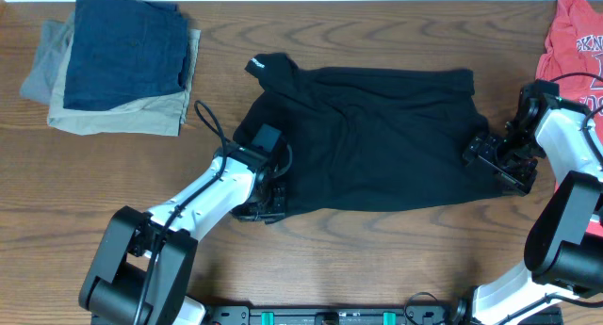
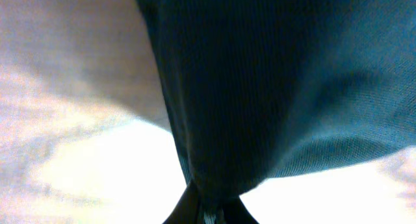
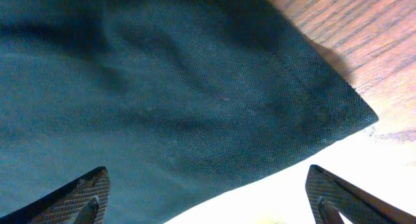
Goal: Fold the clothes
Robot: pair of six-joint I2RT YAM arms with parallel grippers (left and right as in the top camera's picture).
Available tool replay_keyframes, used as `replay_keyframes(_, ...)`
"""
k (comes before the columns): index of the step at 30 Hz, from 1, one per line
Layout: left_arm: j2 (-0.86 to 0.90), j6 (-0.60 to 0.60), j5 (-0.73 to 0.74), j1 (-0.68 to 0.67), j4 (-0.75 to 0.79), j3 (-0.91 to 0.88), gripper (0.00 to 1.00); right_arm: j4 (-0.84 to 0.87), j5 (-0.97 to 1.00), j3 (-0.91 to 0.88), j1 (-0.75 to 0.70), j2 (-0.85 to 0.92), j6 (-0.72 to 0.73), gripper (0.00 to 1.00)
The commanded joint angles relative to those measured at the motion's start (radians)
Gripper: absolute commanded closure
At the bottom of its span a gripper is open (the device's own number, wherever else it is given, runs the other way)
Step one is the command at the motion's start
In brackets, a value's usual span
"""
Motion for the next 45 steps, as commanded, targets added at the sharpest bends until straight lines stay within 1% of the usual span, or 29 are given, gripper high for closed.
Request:
replay_keyframes(1, -0.048, -0.002, -0.005, -0.001, -0.075, 0.061, 0.94, -0.002, 0.073, -0.006, 0.010, -0.024, 0.058, 0.06)
replay_keyframes(5, -0.149, 0.002, -0.025, -0.001, -0.143, 0.101, 0.94, -0.010, 0.162, -0.006, 0.003, -0.024, 0.115, 0.04)
replay_keyframes(7, -0.200, 0.002, -0.054, -0.001, -0.150, 0.101, 0.94, -0.007, 0.164, -0.006, -0.013, -0.024, 0.132, 0.03)
replay_keyframes(10, -0.243, 0.002, -0.059, -0.001, -0.166, 0.101, 0.94, -0.005, 0.149, -0.008, -0.037, -0.024, 0.138, 0.03)
replay_keyframes(17, -0.246, 0.002, -0.058, -0.001, -0.201, 0.100, 0.94, -0.006, 0.150, -0.060, -0.048, -0.024, 0.148, 0.04)
replay_keyframes(24, -0.246, 0.002, -0.059, -0.001, -0.202, 0.100, 0.94, 0.077, 0.149, -0.174, -0.048, -0.024, 0.161, 0.05)
replay_keyframes(27, -0.245, 0.002, -0.059, -0.001, -0.202, 0.100, 0.94, 0.112, 0.149, -0.200, -0.049, -0.024, 0.161, 0.08)
replay_keyframes(29, -0.245, 0.002, -0.059, -0.001, -0.202, 0.100, 0.93, 0.124, 0.149, -0.203, -0.049, -0.024, 0.161, 0.13)
replay_keyframes(31, -0.245, 0.002, -0.059, -0.001, -0.202, 0.100, 0.93, 0.131, 0.149, -0.203, -0.048, -0.024, 0.161, 0.23)
replay_keyframes(33, -0.245, 0.002, -0.059, -0.001, -0.202, 0.100, 0.94, 0.136, 0.149, -0.203, -0.048, -0.024, 0.161, 0.46)
replay_keyframes(34, -0.245, 0.002, -0.059, -0.001, -0.201, 0.100, 0.94, 0.137, 0.149, -0.202, -0.048, -0.024, 0.161, 0.62)
replay_keyframes(37, -0.249, 0.002, -0.059, -0.001, -0.202, 0.101, 0.94, 0.133, 0.149, -0.202, -0.049, -0.025, 0.161, 0.98)
replay_keyframes(42, -0.306, 0.002, -0.058, -0.001, -0.209, 0.101, 0.94, 0.104, 0.151, -0.199, -0.049, -0.038, 0.173, 0.99)
replay_keyframes(45, -0.381, 0.022, -0.059, -0.001, -0.213, 0.101, 0.94, 0.075, 0.150, -0.188, -0.053, -0.068, 0.180, 0.99)
